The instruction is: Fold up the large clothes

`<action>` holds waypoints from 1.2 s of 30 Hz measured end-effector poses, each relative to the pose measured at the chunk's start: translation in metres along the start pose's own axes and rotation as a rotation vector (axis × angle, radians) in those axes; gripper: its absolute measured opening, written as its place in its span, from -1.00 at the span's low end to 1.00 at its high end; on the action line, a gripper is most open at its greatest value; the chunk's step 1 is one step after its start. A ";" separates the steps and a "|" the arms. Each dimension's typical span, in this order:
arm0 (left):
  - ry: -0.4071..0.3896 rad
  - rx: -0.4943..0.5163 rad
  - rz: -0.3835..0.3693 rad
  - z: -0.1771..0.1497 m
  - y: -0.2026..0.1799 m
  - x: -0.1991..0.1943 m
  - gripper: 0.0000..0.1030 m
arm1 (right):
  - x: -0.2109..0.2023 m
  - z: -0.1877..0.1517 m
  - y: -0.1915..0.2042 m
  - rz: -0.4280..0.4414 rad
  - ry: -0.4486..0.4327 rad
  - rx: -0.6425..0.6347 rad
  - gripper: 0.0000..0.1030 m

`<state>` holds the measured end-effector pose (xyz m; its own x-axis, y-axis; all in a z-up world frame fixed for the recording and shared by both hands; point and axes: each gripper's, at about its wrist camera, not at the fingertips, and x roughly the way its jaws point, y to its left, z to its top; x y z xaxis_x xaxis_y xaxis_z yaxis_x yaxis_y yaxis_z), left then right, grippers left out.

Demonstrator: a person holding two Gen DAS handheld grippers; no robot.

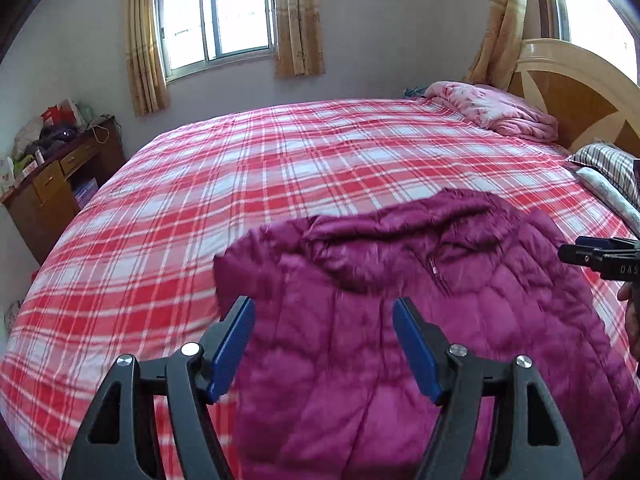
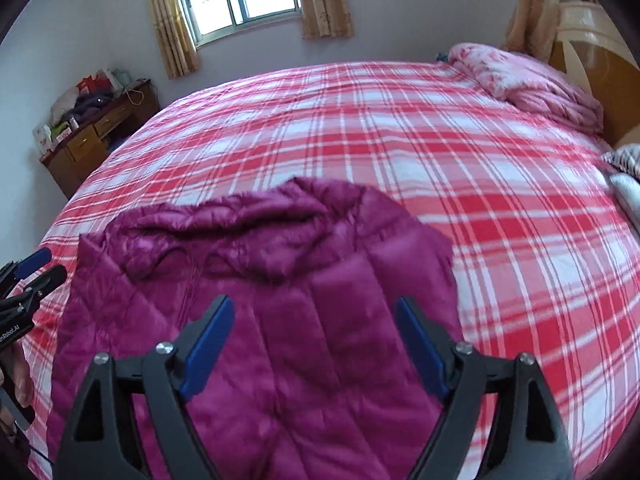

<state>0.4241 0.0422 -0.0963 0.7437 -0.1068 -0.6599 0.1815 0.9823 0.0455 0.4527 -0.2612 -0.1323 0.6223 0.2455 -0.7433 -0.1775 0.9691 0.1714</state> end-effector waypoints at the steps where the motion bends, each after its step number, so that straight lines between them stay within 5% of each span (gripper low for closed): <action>1: 0.018 -0.007 -0.011 -0.019 0.004 -0.015 0.41 | -0.012 -0.020 -0.008 0.000 0.015 0.005 0.65; 11: 0.161 -0.091 -0.038 -0.173 0.016 -0.091 0.41 | -0.106 -0.168 -0.064 -0.118 0.080 0.127 0.65; 17: 0.155 -0.159 -0.053 -0.218 0.009 -0.117 0.41 | -0.125 -0.221 -0.062 -0.094 0.114 0.151 0.65; 22: 0.149 -0.142 -0.104 -0.236 -0.007 -0.133 0.41 | -0.135 -0.243 -0.053 -0.054 0.135 0.156 0.21; 24: 0.139 -0.098 -0.104 -0.244 -0.015 -0.137 0.37 | -0.136 -0.247 -0.052 -0.039 0.140 0.160 -0.30; 26: 0.125 -0.067 -0.103 -0.250 -0.020 -0.142 -0.29 | -0.139 -0.250 -0.055 0.021 0.142 0.194 -0.69; 28: 0.126 -0.073 -0.152 -0.250 -0.018 -0.147 -0.75 | -0.144 -0.258 -0.053 0.072 0.138 0.222 -0.79; 36: 0.048 -0.162 -0.299 -0.232 0.006 -0.205 -0.87 | -0.209 -0.266 -0.046 0.188 0.006 0.254 -0.85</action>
<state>0.1238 0.1056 -0.1348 0.6411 -0.3898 -0.6611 0.2795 0.9208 -0.2719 0.1279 -0.3635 -0.1567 0.5919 0.4218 -0.6868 -0.0929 0.8821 0.4618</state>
